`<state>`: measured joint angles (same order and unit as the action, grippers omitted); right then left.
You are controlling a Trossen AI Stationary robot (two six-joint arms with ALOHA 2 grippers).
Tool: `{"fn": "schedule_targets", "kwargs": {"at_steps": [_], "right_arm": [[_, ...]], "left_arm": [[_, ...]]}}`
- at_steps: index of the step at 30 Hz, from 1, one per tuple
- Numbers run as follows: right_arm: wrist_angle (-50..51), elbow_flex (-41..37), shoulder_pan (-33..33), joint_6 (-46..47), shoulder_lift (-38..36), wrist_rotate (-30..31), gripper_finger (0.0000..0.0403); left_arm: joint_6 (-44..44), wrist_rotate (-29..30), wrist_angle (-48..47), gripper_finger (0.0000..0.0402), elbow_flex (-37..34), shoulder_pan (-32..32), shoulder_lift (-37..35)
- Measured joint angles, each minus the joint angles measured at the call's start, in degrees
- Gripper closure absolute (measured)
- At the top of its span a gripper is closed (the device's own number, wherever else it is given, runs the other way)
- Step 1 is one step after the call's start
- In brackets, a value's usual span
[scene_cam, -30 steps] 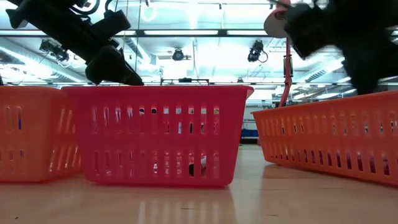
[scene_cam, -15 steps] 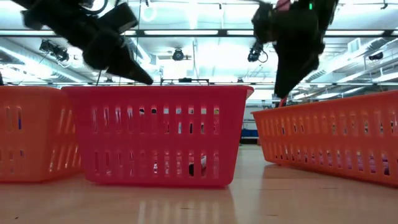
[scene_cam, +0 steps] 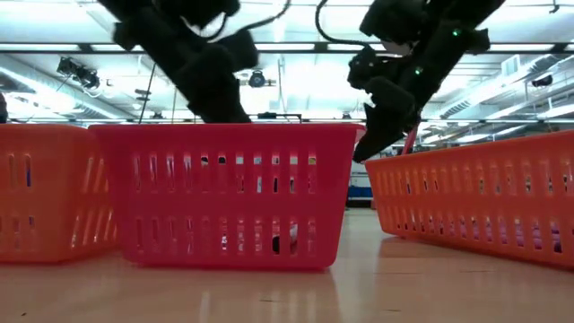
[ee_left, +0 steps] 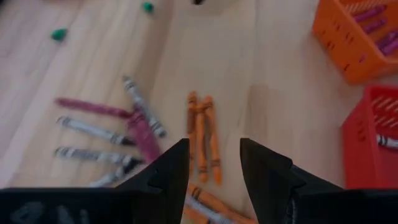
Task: Sort crayons
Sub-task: Put the black crayon into the red bin
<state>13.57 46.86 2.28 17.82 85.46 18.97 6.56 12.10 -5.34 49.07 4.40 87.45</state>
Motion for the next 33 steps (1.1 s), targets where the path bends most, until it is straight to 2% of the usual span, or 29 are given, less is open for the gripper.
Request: {"fn": "schedule_targets", "kwargs": {"at_steps": [5, 9, 11, 13, 15, 17, 19, 23, 33], "right_arm": [[-1.8, -4.4, 0.0, 0.2, -3.2, 2.0, 0.0292], [-5.4, -7.6, 0.2, 0.5, -6.5, 2.0, 0.0292], [-9.7, -8.8, 0.2, 0.1, -7.5, 2.1, 0.0292], [-11.3, -10.1, 0.3, -0.9, -9.2, 2.2, 0.0292], [-14.2, -10.2, 0.3, -2.4, -9.4, 2.1, 0.0292], [-14.7, -10.7, 0.3, -4.1, -10.3, 2.1, 0.0292], [-16.9, -10.7, 0.2, -5.4, -10.0, 2.1, 0.0292], [-18.2, -11.0, 0.1, -7.8, -9.9, 2.0, 0.0292], [-19.9, -11.7, -3.1, -12.1, -9.3, -1.3, 0.0292]], "left_arm": [[-0.6, -3.4, -4.0, 0.0246, 8.1, -0.2, 7.5], [-0.3, -5.1, -11.6, 0.0247, 14.6, -1.3, 12.8], [-1.4, -5.2, -16.1, 0.0247, 16.2, -2.1, 14.3], [-2.9, -5.1, -15.9, 0.0247, 17.4, -3.1, 16.4], [-4.3, -4.1, -18.6, 0.0247, 17.1, -4.3, 16.3], [-4.2, -3.9, -15.6, 0.0247, 17.4, -5.6, 17.0], [-3.5, -3.9, -18.5, 0.0247, 17.2, -6.6, 16.5], [-3.9, -4.1, -18.4, 0.0247, 17.3, -7.1, 15.5], [-10.8, -2.3, -14.0, 0.0247, 17.1, -8.8, 15.4]]}}
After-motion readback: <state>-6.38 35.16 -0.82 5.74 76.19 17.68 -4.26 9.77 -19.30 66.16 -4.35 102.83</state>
